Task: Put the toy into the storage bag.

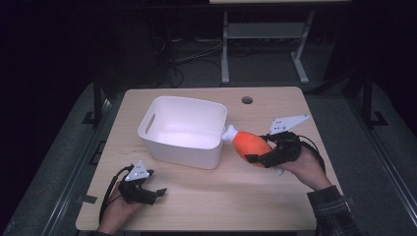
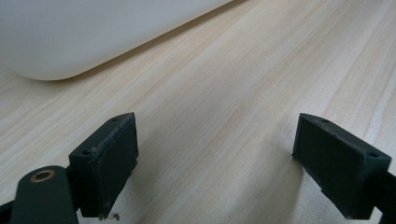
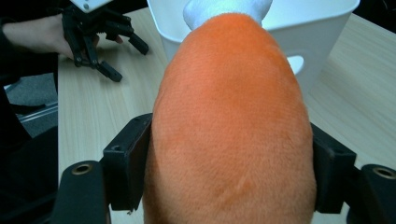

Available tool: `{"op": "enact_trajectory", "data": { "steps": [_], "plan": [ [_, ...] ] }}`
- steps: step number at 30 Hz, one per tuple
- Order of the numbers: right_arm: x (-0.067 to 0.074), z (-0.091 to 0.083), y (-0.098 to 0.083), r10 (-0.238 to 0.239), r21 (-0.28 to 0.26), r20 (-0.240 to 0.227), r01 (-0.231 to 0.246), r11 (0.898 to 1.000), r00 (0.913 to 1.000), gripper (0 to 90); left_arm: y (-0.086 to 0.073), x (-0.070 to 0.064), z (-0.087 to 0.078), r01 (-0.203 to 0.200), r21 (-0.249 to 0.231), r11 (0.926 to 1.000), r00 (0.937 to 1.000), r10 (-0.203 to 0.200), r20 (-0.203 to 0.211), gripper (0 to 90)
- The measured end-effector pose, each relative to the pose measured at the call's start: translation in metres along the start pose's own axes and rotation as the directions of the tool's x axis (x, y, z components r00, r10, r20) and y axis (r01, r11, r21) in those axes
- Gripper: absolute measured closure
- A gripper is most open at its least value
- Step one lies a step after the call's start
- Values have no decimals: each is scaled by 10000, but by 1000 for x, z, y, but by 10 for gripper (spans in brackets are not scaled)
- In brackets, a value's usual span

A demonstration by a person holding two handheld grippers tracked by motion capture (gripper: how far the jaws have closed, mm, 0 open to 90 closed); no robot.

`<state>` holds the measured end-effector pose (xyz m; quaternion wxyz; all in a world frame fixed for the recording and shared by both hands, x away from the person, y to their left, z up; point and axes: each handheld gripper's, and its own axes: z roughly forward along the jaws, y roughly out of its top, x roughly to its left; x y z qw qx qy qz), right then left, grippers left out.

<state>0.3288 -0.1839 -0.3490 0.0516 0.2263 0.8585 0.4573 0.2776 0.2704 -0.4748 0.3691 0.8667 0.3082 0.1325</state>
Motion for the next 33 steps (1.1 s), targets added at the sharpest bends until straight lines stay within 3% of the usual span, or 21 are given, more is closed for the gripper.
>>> {"op": "enact_trajectory", "data": {
  "steps": [17,33],
  "plan": [
    [-10,8,34,-484,164,-435,491,9987,9979,278,0,0,0,-5,-5,10000,10000,5,-6,133],
    [-11,30,69,-937,298,-900,968,9949,9915,278,0,0,0,-10,-10,10000,10000,10,-2,133]
  ]
}}
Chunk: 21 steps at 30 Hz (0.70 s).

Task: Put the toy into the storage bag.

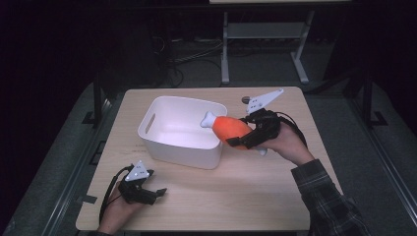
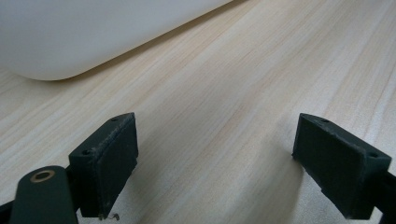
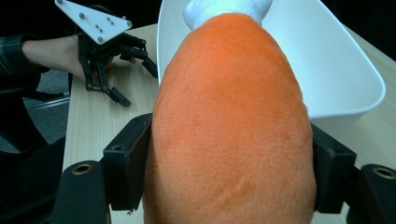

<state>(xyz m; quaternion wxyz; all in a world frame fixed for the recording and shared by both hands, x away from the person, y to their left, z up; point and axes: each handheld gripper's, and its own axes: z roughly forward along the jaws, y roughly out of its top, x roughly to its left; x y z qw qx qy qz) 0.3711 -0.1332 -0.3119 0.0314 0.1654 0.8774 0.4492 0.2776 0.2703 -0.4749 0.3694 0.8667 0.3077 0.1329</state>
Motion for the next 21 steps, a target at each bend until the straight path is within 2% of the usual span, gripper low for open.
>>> {"op": "enact_trajectory", "data": {
  "steps": [12,21],
  "plan": [
    [-6,13,26,-286,31,-159,286,9996,9995,279,0,0,0,-3,9,10000,10000,3,3,133],
    [-11,32,45,-499,150,-398,505,9986,9980,279,0,0,0,-6,10,10000,10000,6,5,133]
  ]
}}
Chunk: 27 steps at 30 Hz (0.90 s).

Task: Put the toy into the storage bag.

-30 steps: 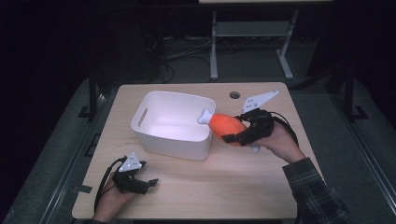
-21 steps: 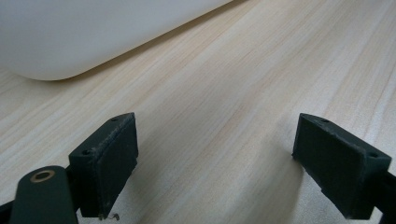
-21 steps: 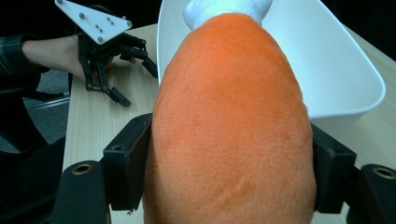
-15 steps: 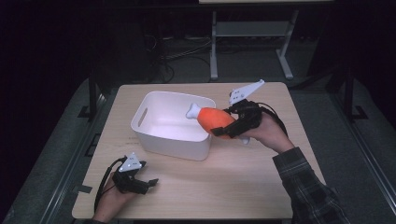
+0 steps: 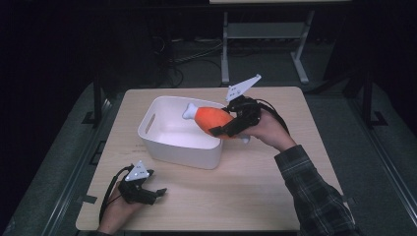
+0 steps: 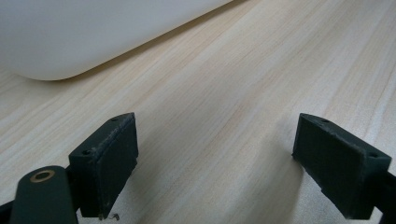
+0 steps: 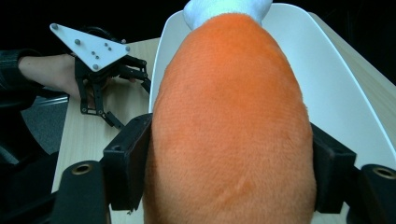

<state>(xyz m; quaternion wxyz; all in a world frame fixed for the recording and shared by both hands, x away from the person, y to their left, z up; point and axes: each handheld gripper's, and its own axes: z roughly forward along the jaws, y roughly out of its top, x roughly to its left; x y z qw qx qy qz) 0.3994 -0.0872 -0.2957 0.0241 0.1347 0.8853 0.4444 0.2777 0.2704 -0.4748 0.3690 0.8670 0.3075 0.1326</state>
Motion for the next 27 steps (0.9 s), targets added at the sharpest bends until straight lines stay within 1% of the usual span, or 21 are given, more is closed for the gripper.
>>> {"op": "enact_trajectory", "data": {
  "steps": [8,9,10,12,14,27],
  "plan": [
    [-3,19,13,-165,166,-275,169,9997,9995,279,0,0,0,-5,4,10000,10000,5,-1,133],
    [-3,22,15,-130,188,-328,137,9997,9994,278,0,0,0,-9,9,10000,10000,9,0,133],
    [-4,24,16,-199,198,-373,207,9996,9991,278,0,0,0,-24,23,10000,10000,24,-3,133],
    [-4,28,19,-143,252,-412,153,9996,9991,278,0,0,0,-48,43,10000,10000,48,-8,133],
    [-5,34,22,-204,325,-475,220,9992,9987,279,0,0,0,-12,10,10000,10000,12,-9,133],
    [-4,68,40,-393,612,-887,448,9971,9953,278,0,0,0,-19,19,10000,10000,19,-11,133]
  ]
}}
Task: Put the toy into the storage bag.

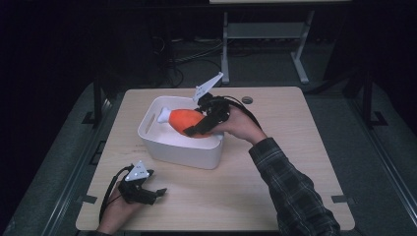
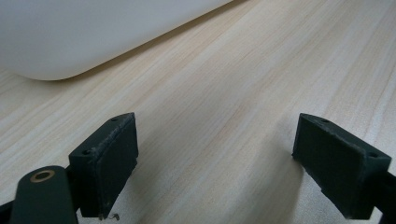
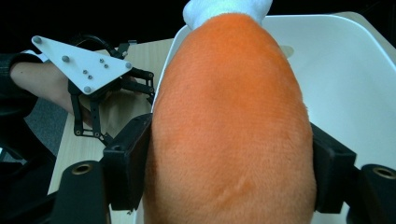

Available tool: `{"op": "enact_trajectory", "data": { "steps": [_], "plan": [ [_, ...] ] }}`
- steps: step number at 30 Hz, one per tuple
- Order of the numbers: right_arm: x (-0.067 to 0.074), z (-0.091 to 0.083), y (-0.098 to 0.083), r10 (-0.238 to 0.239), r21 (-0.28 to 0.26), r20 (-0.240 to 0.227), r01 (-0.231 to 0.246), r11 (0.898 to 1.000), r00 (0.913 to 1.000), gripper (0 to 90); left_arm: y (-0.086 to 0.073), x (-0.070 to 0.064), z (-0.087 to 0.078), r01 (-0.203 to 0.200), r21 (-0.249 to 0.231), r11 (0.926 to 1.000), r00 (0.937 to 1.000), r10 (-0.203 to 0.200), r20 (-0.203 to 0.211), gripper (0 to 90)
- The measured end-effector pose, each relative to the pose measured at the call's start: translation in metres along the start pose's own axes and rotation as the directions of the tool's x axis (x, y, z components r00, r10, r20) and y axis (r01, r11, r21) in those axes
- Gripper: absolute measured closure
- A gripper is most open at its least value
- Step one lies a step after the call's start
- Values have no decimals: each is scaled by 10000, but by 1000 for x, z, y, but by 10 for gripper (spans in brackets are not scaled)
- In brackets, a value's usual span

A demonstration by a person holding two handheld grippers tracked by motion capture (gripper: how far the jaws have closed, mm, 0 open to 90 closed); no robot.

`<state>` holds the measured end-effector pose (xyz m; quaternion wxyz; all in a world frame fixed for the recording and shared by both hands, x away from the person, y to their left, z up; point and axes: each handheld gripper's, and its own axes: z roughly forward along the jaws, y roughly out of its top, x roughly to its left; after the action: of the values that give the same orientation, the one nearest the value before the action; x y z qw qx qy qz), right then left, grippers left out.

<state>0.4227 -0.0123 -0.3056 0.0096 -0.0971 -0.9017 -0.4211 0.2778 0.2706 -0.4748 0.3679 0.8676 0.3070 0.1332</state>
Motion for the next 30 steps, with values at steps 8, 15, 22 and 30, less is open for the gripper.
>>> {"op": "enact_trajectory", "data": {
  "steps": [8,15,22,30],
  "plan": [
    [-1,22,8,-35,255,-151,39,9997,9999,278,0,0,0,11,-1,10000,10000,-11,6,133],
    [-3,37,13,-69,503,-296,84,9987,9995,278,0,0,0,7,1,10000,10000,-7,8,133],
    [-1,48,15,-124,804,-359,152,9966,9993,273,0,0,0,8,0,10000,10000,-8,6,133],
    [-3,53,14,69,967,-367,-33,9953,9993,244,0,0,0,12,-4,10000,10000,-12,8,133]
  ]
}}
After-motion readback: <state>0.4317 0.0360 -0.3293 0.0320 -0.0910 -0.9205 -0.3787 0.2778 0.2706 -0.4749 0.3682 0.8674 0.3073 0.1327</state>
